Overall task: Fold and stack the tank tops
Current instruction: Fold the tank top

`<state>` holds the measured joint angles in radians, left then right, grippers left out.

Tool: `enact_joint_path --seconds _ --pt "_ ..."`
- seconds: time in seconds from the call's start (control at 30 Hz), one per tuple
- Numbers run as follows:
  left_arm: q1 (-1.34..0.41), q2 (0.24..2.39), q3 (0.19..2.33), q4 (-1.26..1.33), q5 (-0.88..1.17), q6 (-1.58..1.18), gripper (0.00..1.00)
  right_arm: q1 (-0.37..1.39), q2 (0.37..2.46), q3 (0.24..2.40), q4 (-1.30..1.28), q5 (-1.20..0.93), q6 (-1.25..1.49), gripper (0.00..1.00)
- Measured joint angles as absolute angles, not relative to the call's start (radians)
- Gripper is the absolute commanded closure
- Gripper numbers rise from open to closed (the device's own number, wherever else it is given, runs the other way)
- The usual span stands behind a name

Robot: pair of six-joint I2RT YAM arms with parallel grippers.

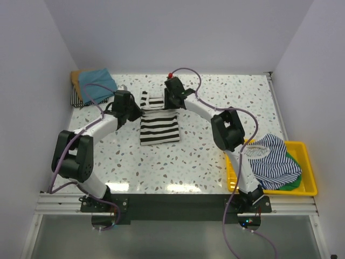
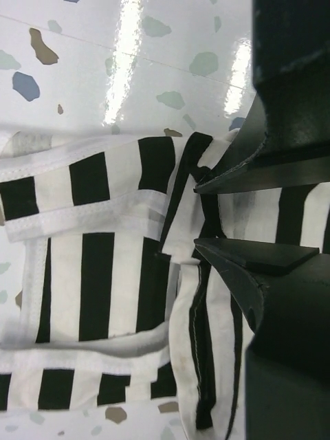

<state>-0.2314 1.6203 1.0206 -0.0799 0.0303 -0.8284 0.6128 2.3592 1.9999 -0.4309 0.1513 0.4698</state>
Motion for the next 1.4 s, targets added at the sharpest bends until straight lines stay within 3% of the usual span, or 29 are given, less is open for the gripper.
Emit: enact_joint_path --seconds 0.17,0.3,0.5,0.93,1.13,1.4 --pt "-0.263 1.668 0.989 -0.044 0.044 -0.828 0.81 0.586 2.408 2.010 -0.416 0.116 0.482 0.62" --pt "-0.262 1.758 1.026 -0.004 0.033 -0.829 0.81 0.575 2.408 2.012 -0.381 0.113 0.482 0.51" --pt "-0.260 1.913 1.188 0.004 0.006 -0.829 0.79 0.570 2.381 1.997 -0.343 0.117 0.469 0.50" --pt "-0.231 2.090 1.363 -0.020 -0.030 -0.836 0.73 0.574 1.997 1.502 -0.277 0.082 0.509 0.51" --pt "-0.212 2.064 1.370 -0.038 -0.023 -0.816 0.55 0.581 1.948 1.264 -0.245 0.010 0.551 0.47" --pt "-0.204 1.675 1.191 -0.078 -0.066 -0.824 0.50 0.582 1.857 1.102 -0.122 -0.063 0.660 0.44"
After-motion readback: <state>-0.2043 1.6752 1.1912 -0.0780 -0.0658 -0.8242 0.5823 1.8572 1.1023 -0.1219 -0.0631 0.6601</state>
